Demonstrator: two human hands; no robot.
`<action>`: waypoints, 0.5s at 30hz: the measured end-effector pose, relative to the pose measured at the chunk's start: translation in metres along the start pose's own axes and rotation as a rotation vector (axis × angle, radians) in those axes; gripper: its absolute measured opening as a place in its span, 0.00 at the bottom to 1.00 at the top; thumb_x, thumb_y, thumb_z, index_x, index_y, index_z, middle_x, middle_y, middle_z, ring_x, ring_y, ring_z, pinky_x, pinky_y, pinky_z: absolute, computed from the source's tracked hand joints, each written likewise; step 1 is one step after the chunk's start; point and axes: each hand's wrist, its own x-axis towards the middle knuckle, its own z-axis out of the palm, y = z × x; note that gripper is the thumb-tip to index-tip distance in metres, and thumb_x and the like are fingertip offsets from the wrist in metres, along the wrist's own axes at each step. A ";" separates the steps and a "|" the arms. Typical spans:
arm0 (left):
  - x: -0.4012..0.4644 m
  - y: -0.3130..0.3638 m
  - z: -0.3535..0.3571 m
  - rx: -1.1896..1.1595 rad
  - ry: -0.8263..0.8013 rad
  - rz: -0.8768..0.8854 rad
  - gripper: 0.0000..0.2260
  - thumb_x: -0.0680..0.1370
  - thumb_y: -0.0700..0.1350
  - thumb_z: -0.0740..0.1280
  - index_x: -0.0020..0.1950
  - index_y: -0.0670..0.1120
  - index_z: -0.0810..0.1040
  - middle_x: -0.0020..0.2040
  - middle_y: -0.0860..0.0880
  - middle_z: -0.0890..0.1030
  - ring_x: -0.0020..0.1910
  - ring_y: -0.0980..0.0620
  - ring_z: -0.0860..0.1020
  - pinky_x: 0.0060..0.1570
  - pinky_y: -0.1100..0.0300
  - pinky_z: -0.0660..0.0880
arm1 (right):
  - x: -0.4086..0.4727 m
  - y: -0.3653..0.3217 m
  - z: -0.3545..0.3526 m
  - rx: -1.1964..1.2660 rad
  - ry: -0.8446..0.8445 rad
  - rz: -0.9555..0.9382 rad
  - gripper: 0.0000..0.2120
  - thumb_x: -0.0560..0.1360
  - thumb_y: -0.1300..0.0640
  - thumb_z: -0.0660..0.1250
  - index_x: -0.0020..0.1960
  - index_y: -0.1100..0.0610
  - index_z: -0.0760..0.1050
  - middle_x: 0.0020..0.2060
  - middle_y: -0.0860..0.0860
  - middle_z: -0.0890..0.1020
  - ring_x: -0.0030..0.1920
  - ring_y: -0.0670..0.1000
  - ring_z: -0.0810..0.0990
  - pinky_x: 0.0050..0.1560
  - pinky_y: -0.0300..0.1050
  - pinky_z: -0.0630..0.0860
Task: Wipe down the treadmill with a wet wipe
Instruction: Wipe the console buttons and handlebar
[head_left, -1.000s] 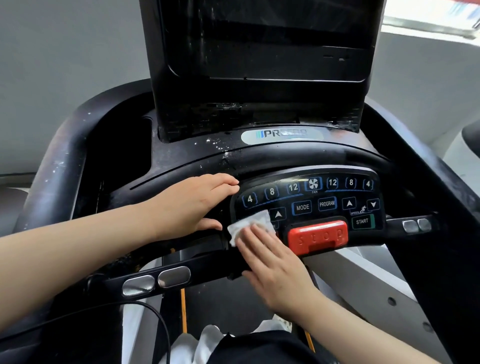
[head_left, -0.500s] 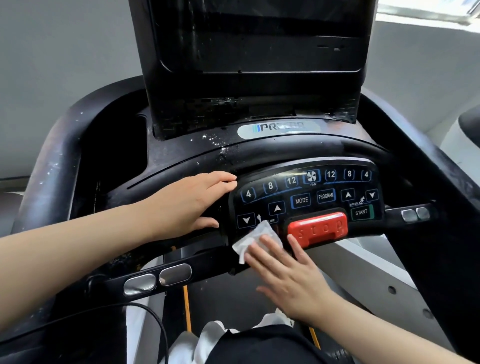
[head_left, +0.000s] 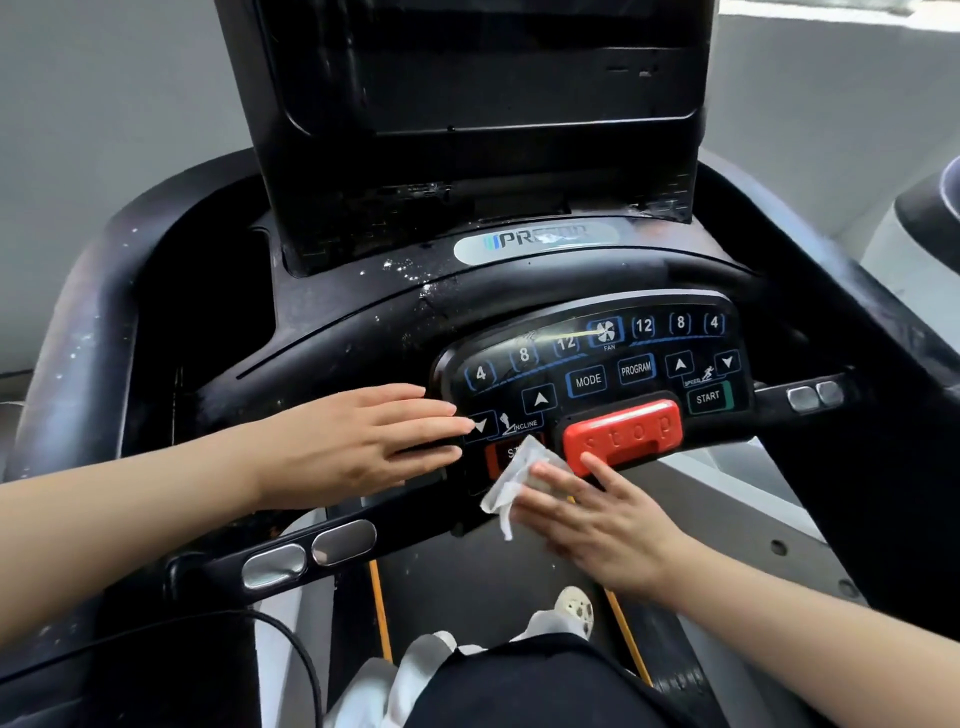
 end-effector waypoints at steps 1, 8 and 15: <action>-0.002 0.000 0.001 0.004 -0.015 0.010 0.18 0.83 0.43 0.47 0.70 0.45 0.66 0.72 0.45 0.63 0.70 0.48 0.64 0.72 0.52 0.52 | -0.002 0.004 0.000 0.002 -0.006 0.011 0.20 0.82 0.50 0.43 0.73 0.48 0.57 0.70 0.43 0.61 0.76 0.52 0.45 0.74 0.53 0.42; -0.005 0.001 0.001 0.012 -0.124 0.044 0.21 0.83 0.43 0.41 0.70 0.46 0.67 0.71 0.46 0.69 0.69 0.49 0.65 0.72 0.52 0.52 | 0.030 -0.034 -0.007 0.081 0.041 -0.100 0.29 0.74 0.51 0.55 0.74 0.49 0.55 0.73 0.40 0.59 0.76 0.52 0.47 0.75 0.51 0.44; -0.002 -0.001 0.001 0.006 -0.123 0.045 0.23 0.82 0.42 0.40 0.69 0.46 0.69 0.69 0.46 0.72 0.67 0.48 0.66 0.70 0.52 0.56 | -0.030 0.027 0.017 -0.057 -0.027 -0.133 0.25 0.80 0.62 0.36 0.77 0.58 0.42 0.77 0.50 0.43 0.76 0.48 0.39 0.75 0.53 0.37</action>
